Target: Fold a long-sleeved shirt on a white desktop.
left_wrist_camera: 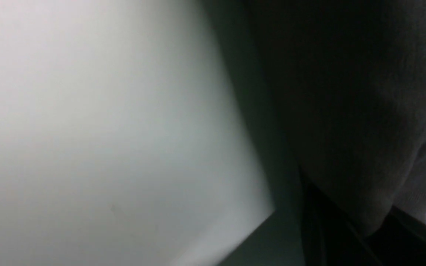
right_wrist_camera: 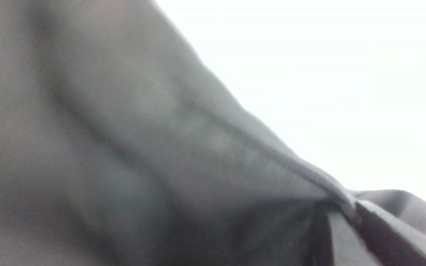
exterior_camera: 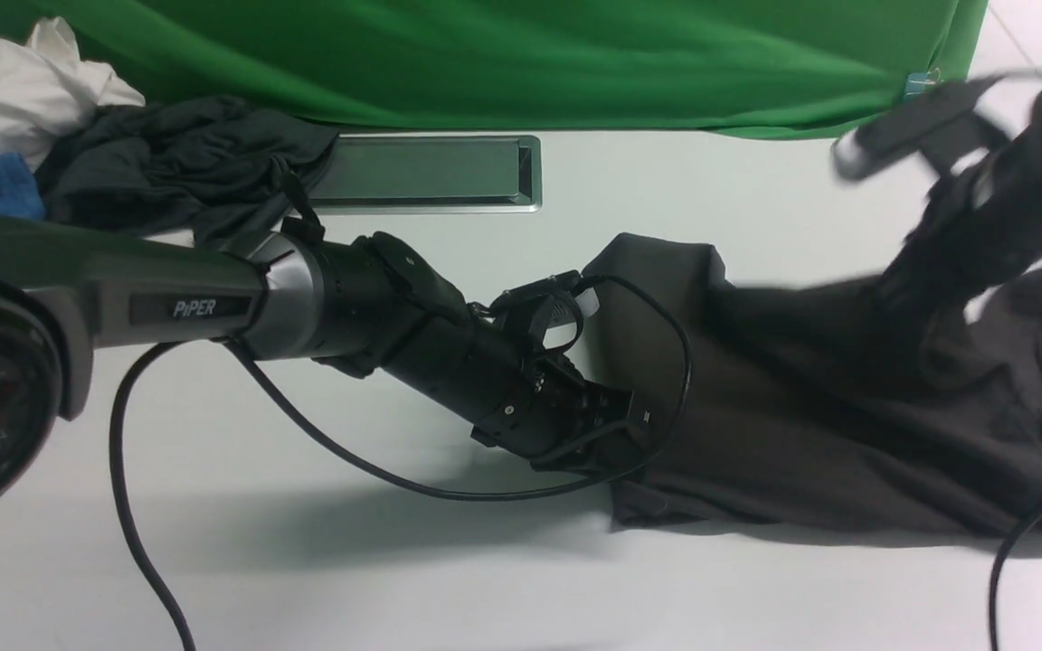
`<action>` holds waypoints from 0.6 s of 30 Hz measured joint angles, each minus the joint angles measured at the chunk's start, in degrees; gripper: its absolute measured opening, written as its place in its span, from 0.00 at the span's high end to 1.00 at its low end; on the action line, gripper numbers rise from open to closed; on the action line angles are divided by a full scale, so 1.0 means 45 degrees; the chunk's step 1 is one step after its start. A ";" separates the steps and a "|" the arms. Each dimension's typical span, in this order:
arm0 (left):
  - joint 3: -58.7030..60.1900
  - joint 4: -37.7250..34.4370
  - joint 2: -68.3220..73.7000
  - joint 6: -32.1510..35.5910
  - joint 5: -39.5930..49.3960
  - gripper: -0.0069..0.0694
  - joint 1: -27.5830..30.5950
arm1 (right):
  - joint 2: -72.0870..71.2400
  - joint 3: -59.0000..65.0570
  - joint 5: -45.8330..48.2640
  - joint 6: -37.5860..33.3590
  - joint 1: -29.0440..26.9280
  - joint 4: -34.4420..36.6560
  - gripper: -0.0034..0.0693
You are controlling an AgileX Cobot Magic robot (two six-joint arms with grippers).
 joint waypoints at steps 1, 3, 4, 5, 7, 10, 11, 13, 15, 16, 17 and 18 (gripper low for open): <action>0.0000 0.0081 -0.0028 -0.0013 0.0015 0.83 0.0000 | 0.0000 -0.0145 -0.0575 0.0070 -0.0549 -0.0074 0.90; 0.0000 0.0196 -0.0071 -0.0031 0.0061 0.83 0.0000 | 0.0000 -0.0245 -0.1531 0.0142 -0.1419 -0.0150 0.90; 0.0000 0.0226 -0.0069 -0.0031 0.0077 0.83 0.0000 | 0.0000 -0.0245 -0.1872 0.0142 -0.1782 -0.0161 0.90; 0.0000 0.0256 -0.0069 -0.0031 0.0077 0.83 0.0000 | 0.0000 -0.0245 -0.2140 0.0156 -0.2112 -0.0161 0.90; 0.0000 0.0281 -0.0083 -0.0031 0.0077 0.83 0.0000 | 0.0000 -0.0245 -0.2476 0.0307 -0.2603 -0.0161 0.90; 0.0000 0.0310 -0.0083 -0.0019 0.0077 0.83 0.0000 | 0.0000 -0.0245 -0.2586 0.0823 -0.2831 -0.0161 0.88; 0.0000 0.0319 -0.0083 0.0004 0.0077 0.83 0.0000 | 0.0000 -0.0245 -0.2557 0.1090 -0.2844 -0.0161 0.84; 0.0000 0.0319 -0.0083 0.0004 0.0089 0.83 0.0000 | -0.0048 -0.0245 -0.2520 0.1184 -0.2844 -0.0161 0.81; 0.0000 0.0351 -0.0093 0.0004 0.0126 0.83 0.0000 | -0.0300 -0.0245 -0.2317 0.1251 -0.2831 -0.0161 0.70; 0.0000 0.0366 -0.0093 0.0004 0.0126 0.83 0.0000 | -0.0457 -0.0277 -0.2136 0.1308 -0.2831 -0.0161 0.64; 0.0000 0.0366 -0.0093 0.0004 0.0141 0.83 0.0000 | -0.0639 -0.0336 -0.1978 0.1400 -0.2831 -0.0179 0.58; 0.0000 0.0366 -0.0093 0.0004 0.0153 0.83 0.0000 | -0.0962 -0.0419 -0.1775 0.1554 -0.2831 -0.0191 0.52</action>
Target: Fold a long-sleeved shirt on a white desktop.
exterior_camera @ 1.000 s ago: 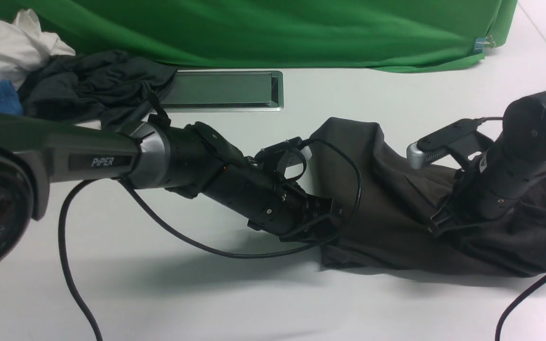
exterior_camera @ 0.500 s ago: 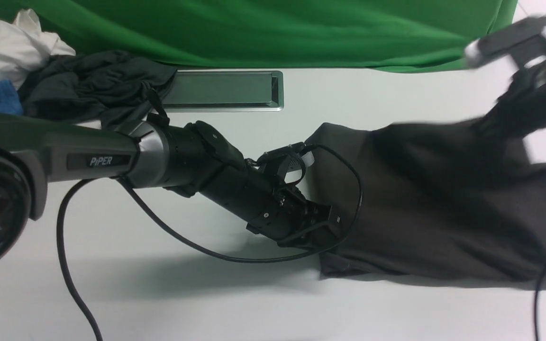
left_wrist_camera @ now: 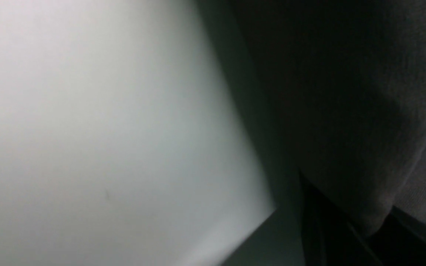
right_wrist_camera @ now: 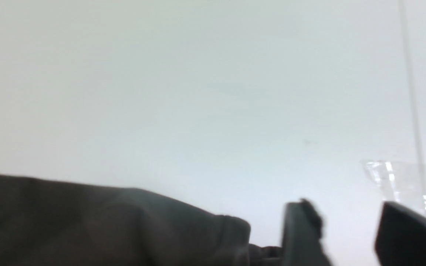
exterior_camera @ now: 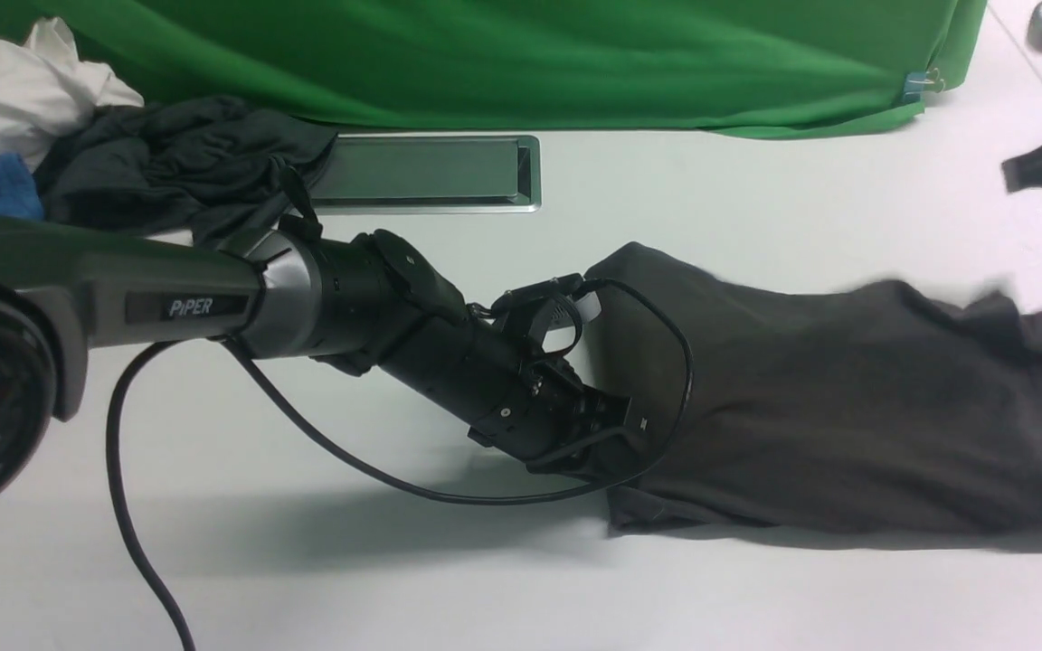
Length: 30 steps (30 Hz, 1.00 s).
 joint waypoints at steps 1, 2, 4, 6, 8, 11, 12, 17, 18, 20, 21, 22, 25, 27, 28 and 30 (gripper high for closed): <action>0.0000 0.0012 0.0000 0.0000 0.0000 0.83 0.0000 | -0.0147 -0.0022 0.0094 0.0158 0.0000 0.0000 0.49; 0.0000 0.0032 0.0000 0.0000 0.0010 0.83 0.0000 | -0.0352 -0.0063 0.0140 0.0368 0.0000 0.0020 0.47; 0.0000 0.0084 0.0000 -0.0012 0.0040 0.83 0.0000 | -0.0929 -0.0070 0.0268 0.0828 0.0075 0.0344 0.44; 0.0000 0.0130 0.0000 -0.0034 0.0040 0.83 0.0000 | -0.1351 -0.0070 0.0376 0.0838 0.0210 0.0947 0.44; 0.0000 0.0184 0.0000 -0.0110 0.0040 0.83 0.0000 | -0.1622 -0.0070 0.0515 0.0344 0.0517 0.1652 0.47; 0.0000 0.0214 -0.0012 -0.0369 0.0040 0.83 0.0000 | -0.1699 0.0428 0.0608 -0.1211 0.1556 0.2907 0.69; 0.0000 0.0214 -0.0012 -0.0383 0.0040 0.83 0.0000 | -0.1674 0.0519 0.0627 -0.1249 0.1672 0.2958 0.72; 0.0000 0.0253 -0.0012 -0.0514 -0.0050 0.83 0.0000 | -0.0004 0.1572 0.1870 -0.1645 0.2603 0.3617 0.91; 0.0000 0.0267 -0.0012 -0.0541 -0.0050 0.83 0.0000 | 0.0438 0.1760 0.1973 -0.1665 0.2716 0.3700 0.92; 0.0000 0.0329 -0.0012 -0.0620 -0.0050 0.83 0.0000 | 0.1242 0.1855 0.2061 -0.1718 0.2794 0.3936 0.93; 0.0000 0.0325 -0.0012 -0.0672 -0.0050 0.83 0.0000 | 0.1502 0.1857 0.2075 -0.1754 0.2803 0.4056 0.93; 0.0000 0.0422 -0.0037 -0.0854 -0.0098 0.83 0.0000 | 0.2132 0.1857 0.1971 -0.1920 0.2857 0.4396 0.93; 0.0000 0.0650 -0.0065 -0.1182 -0.0203 0.83 0.0040 | 0.3018 0.1697 0.1764 -0.2217 0.3030 0.4718 0.93; 0.0000 0.0861 -0.0092 -0.1442 -0.0197 0.83 0.0325 | 0.3526 0.1200 0.1774 -0.2368 0.3238 0.4793 0.93; 0.0000 0.0881 -0.0103 -0.1481 -0.0197 0.83 0.0364 | 0.3571 0.1081 0.1797 -0.2384 0.3258 0.4817 0.93; 0.0000 0.1178 -0.0163 -0.1665 -0.0132 0.83 0.0904 | 0.4066 0.0310 0.1872 -0.2426 0.3548 0.4946 0.93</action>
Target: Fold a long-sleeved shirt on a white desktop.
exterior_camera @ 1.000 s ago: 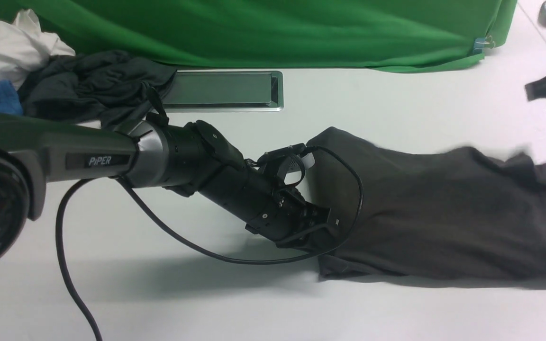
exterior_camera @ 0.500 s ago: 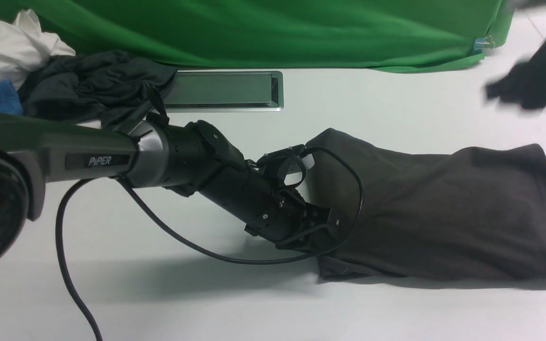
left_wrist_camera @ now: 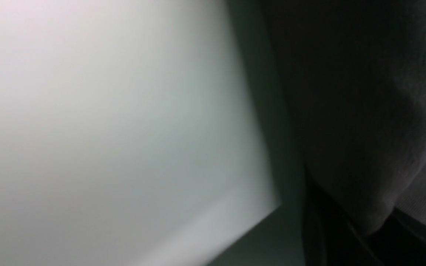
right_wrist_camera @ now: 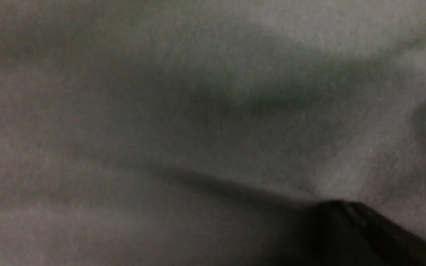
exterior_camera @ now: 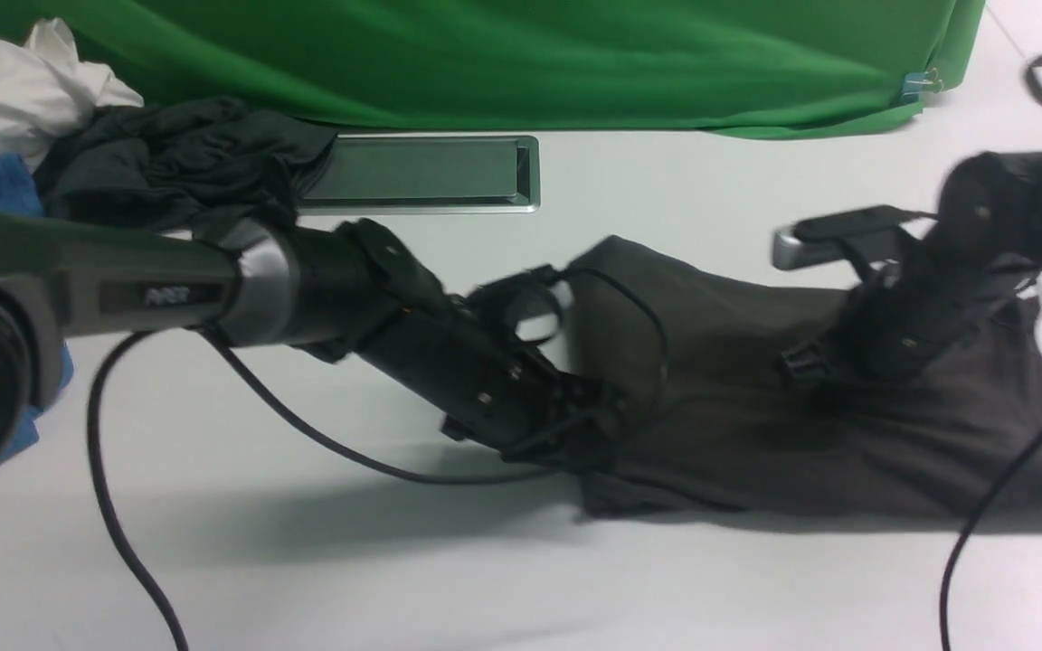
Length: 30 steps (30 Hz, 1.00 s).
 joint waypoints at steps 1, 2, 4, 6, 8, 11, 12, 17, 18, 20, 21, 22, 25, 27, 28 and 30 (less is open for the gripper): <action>0.0000 0.0183 -0.0046 -0.0042 0.0010 0.83 0.0254 | 0.0241 -0.0402 0.0017 0.0000 0.0160 0.0047 0.93; 0.0000 0.0487 -0.0136 -0.0040 -0.0005 0.83 0.0527 | 0.0485 -0.0818 0.0026 -0.0009 0.0333 0.0117 0.93; 0.0000 0.0961 -0.0326 -0.0054 -0.0070 0.83 0.1048 | 0.1032 -0.1755 0.0063 -0.0009 0.0722 0.0291 0.92; 0.0017 0.1564 -0.0530 -0.0153 -0.0184 0.83 0.1568 | 0.1573 -0.2696 0.0203 -0.0009 0.1092 0.0420 0.92; 0.0016 0.2065 -0.0740 -0.0253 -0.0260 0.83 0.1969 | 0.2021 -0.3480 0.0424 -0.0009 0.1397 0.0616 0.92; 0.0036 0.3672 -0.1271 -0.0895 -0.0300 0.83 0.3084 | 0.3163 -0.5649 0.1007 -0.0009 0.2171 0.1039 0.92; 0.0036 0.3751 -0.1271 -0.0955 -0.0300 0.83 0.3143 | 0.3225 -0.5649 0.1038 -0.0009 0.2171 0.1049 0.92; 0.0045 0.4997 -0.1384 -0.1882 -0.0314 0.83 0.4181 | 0.4172 -0.7659 0.1452 0.0042 0.2786 0.1187 0.90; 0.0052 0.5197 -0.1384 -0.2086 -0.0454 0.83 0.4335 | 0.4225 -0.7988 0.1482 0.0108 0.2814 0.1188 0.90; 0.0060 0.5409 -0.1384 -0.2423 -0.0693 0.80 0.4363 | 0.4240 -0.8246 0.1487 0.0238 0.2814 0.1170 0.89; 0.0060 0.5409 -0.1384 -0.2449 -0.0712 0.80 0.4363 | 0.4240 -0.8270 0.1516 0.0267 0.2814 0.1170 0.88; 0.0060 0.5588 -0.1384 -0.2643 -0.0800 0.77 0.4363 | 0.4240 -0.8425 0.1595 0.0338 0.2802 0.1145 0.87; 0.0060 0.5920 -0.1510 -0.3030 -0.0830 0.64 0.4363 | 0.4130 -0.8520 0.1896 0.0351 0.2802 0.1104 0.84; 0.0060 0.6467 -0.1720 -0.3642 -0.0772 0.50 0.4363 | 0.3723 -0.8520 0.2108 0.0355 0.2802 0.0976 0.81; 0.0060 0.6790 -0.1902 -0.4083 -0.0707 0.45 0.4363 | 0.3486 -0.8520 0.2152 0.0355 0.2802 0.0904 0.79; 0.0060 0.7412 -0.2189 -0.4748 -0.0594 0.36 0.4363 | 0.2873 -0.8520 0.2260 0.0366 0.2777 0.0769 0.76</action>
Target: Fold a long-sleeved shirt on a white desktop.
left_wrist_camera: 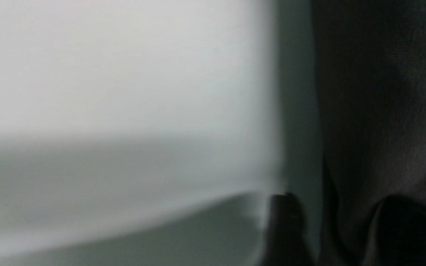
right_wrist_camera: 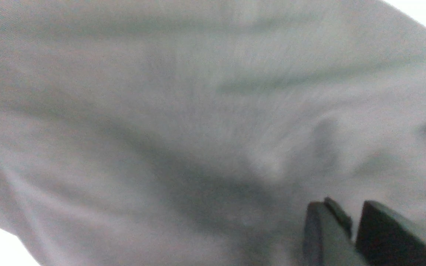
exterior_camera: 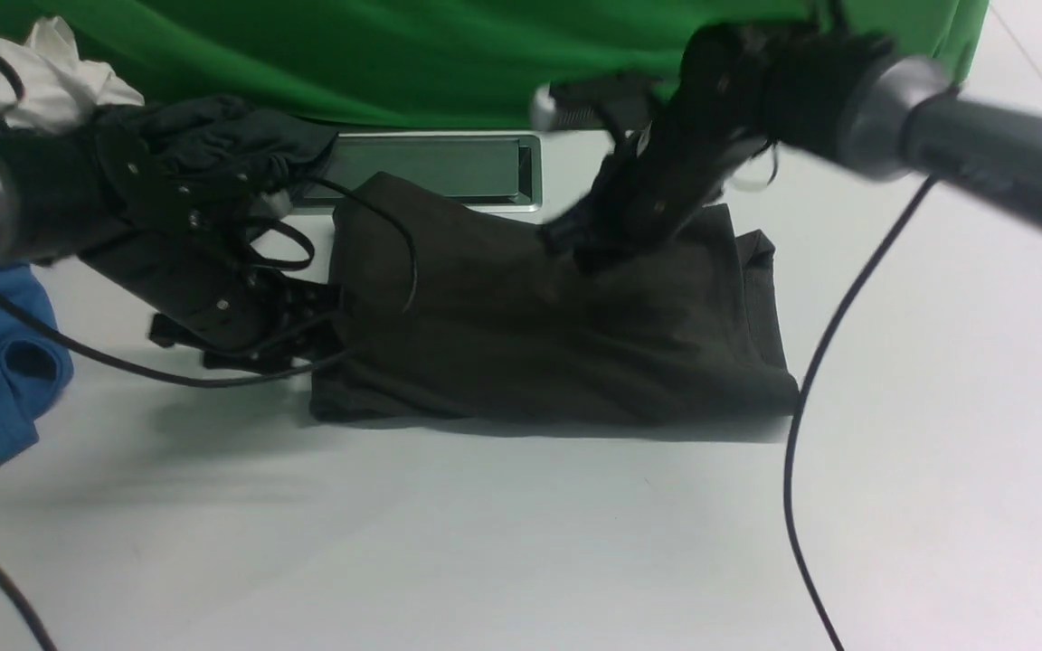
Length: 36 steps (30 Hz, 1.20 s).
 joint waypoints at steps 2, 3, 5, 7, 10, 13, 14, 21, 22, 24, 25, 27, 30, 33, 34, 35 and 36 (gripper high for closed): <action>0.0000 0.1718 -0.0762 -0.1516 0.0514 0.19 0.0000 | -0.0956 0.0000 0.0228 0.0012 -0.0125 -0.0252 0.71; 0.0000 0.2416 -0.1207 -0.2249 0.0748 0.12 0.0000 | -0.1688 0.0000 0.0423 0.0012 -0.0230 -0.0480 0.69; 0.0000 0.3513 -0.1994 -0.3140 0.1151 0.04 0.0005 | -0.2793 0.0013 0.0797 -0.0012 -0.0454 -0.0887 0.66; 0.0000 0.3850 -0.2735 -0.3497 0.1393 0.02 0.0017 | -0.3882 0.0214 0.1070 0.0011 -0.0660 -0.1239 0.64; 0.0000 0.3628 -0.3693 -0.3419 0.1600 0.00 0.0022 | -0.5386 0.0922 0.1168 0.0148 -0.0864 -0.1451 0.63; 0.0007 0.2676 -0.5271 -0.2444 0.2195 0.00 0.0022 | -0.7718 0.2379 0.0635 0.0365 -0.0906 -0.1539 0.63; 0.0007 0.2412 -0.5976 -0.2041 0.2493 0.00 0.0022 | -0.8763 0.3201 0.0135 0.0420 -0.0879 -0.1539 0.63; 0.0093 0.2322 -0.9513 -0.0872 0.4864 0.04 0.0022 | -1.4361 0.9063 -0.3832 0.0653 -0.0864 -0.1527 0.63; 0.0339 0.2322 -1.0482 -0.0812 0.5456 0.08 0.0022 | -1.5619 1.0587 -0.4730 0.0664 -0.0864 -0.1527 0.63; 0.0660 0.2322 -1.1384 -0.0778 0.5840 0.13 0.0022 | -1.6806 1.2304 -0.5539 0.0664 -0.0864 -0.1527 0.63; 0.1054 0.2322 -1.2326 -0.0722 0.5994 0.18 0.0022 | -1.8078 1.3716 -0.6314 0.0664 -0.0864 -0.1527 0.63; 0.1750 0.2276 -1.3748 -0.0665 0.6075 0.29 0.0022 | -1.9382 1.5499 -0.6817 0.0692 -0.0864 -0.1527 0.63; 0.2882 0.1997 -1.5955 -0.0548 0.6192 0.47 0.0022 | -2.1276 1.7441 -0.7103 0.0911 -0.0864 -0.1527 0.63; 0.3896 0.1641 -1.7905 -0.0192 0.6442 0.68 0.0022 | -2.2547 1.8646 -0.7178 0.1113 -0.0864 -0.1515 0.63; 0.4343 0.1568 -1.8790 -0.0037 0.6552 0.79 0.0022 | -2.3054 1.9097 -0.7208 0.1113 -0.0864 -0.1515 0.63; 0.4656 0.1569 -1.9440 0.0105 0.6564 0.84 0.0022 | -2.3339 1.9339 -0.7208 0.1194 -0.0864 -0.1515 0.63; 0.4656 0.1569 -1.9443 0.0098 0.6564 0.85 0.0022 | -2.3339 1.9377 -0.7208 0.1194 -0.0864 -0.1515 0.63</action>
